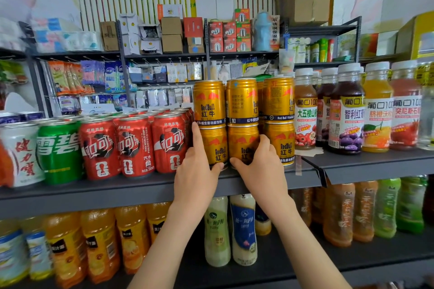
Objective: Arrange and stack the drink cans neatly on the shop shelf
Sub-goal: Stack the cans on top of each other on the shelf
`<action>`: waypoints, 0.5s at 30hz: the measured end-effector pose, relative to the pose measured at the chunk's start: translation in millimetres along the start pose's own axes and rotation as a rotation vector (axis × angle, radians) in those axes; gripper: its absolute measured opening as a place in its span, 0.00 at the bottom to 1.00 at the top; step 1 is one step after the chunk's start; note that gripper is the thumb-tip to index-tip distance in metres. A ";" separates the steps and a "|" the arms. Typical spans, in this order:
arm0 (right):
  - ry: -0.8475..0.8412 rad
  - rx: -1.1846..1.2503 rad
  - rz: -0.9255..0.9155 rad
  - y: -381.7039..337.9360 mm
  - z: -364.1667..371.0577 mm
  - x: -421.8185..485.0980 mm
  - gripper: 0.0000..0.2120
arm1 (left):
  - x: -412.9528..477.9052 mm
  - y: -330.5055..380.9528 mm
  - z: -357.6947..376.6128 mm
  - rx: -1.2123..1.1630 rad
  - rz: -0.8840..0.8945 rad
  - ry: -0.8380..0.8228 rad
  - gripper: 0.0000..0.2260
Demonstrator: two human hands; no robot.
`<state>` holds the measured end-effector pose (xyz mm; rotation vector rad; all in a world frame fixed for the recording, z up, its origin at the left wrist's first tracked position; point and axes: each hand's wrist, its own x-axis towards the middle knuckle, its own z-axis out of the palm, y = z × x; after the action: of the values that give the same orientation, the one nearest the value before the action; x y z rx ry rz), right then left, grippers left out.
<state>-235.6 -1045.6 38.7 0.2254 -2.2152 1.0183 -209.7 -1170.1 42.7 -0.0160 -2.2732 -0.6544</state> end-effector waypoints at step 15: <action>0.100 -0.141 -0.324 -12.1 -69.6 18.1 0.28 | 20.4 14.3 -59.8 0.098 0.061 0.005 0.34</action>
<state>-208.7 -1001.2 89.9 0.4441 -2.0645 0.6801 -181.3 -1188.9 97.8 -0.0360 -2.2884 -0.5101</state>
